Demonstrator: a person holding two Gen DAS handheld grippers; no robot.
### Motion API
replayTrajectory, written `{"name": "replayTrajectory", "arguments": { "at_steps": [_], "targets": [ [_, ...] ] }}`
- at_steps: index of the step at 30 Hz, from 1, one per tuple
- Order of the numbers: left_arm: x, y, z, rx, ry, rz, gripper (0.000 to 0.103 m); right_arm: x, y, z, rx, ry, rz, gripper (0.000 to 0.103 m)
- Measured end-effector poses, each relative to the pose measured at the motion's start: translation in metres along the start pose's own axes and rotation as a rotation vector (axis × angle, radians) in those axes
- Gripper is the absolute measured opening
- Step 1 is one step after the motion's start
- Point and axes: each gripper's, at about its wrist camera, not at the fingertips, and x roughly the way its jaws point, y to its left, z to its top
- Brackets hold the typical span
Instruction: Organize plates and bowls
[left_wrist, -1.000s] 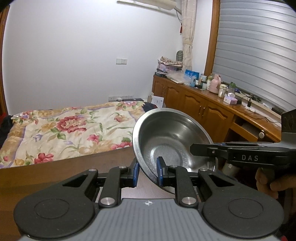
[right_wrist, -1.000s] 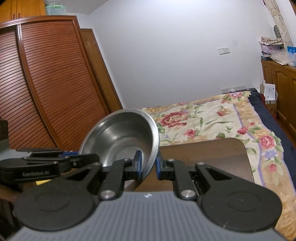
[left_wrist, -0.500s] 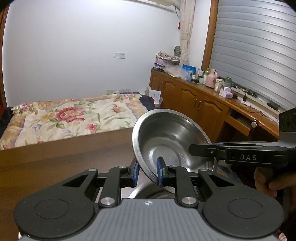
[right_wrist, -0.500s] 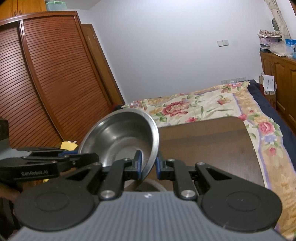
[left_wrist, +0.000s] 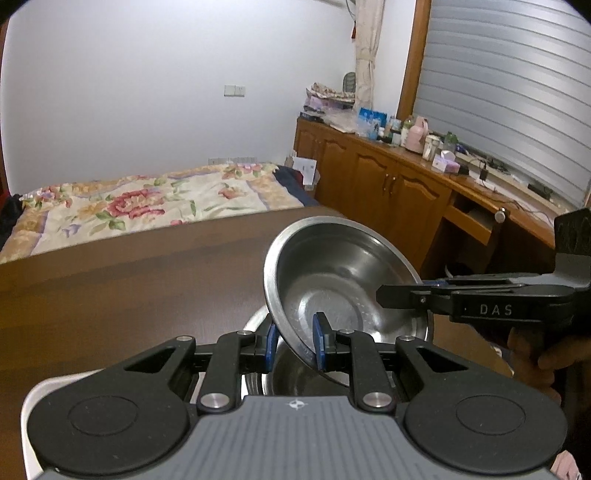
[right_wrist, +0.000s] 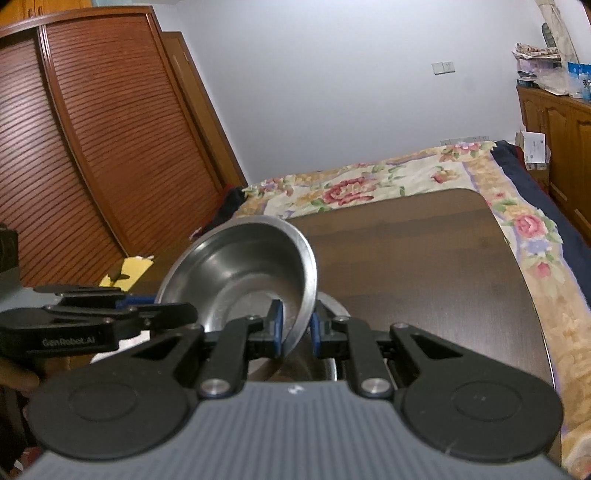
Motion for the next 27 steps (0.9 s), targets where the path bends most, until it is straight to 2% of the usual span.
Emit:
{"name": "replayTrajectory", "arguments": {
  "at_steps": [17, 27],
  "targets": [
    [0.012, -0.003, -0.023, 0.035, 0.052, 0.015, 0.022, 0.003, 0.006, -0.020, -0.075, 0.029, -0.070, 0.018],
    [0.018, -0.001, -0.029, 0.035, 0.061, 0.034, 0.022, 0.005, 0.013, -0.021, -0.178, 0.018, -0.125, 0.018]
  ]
}}
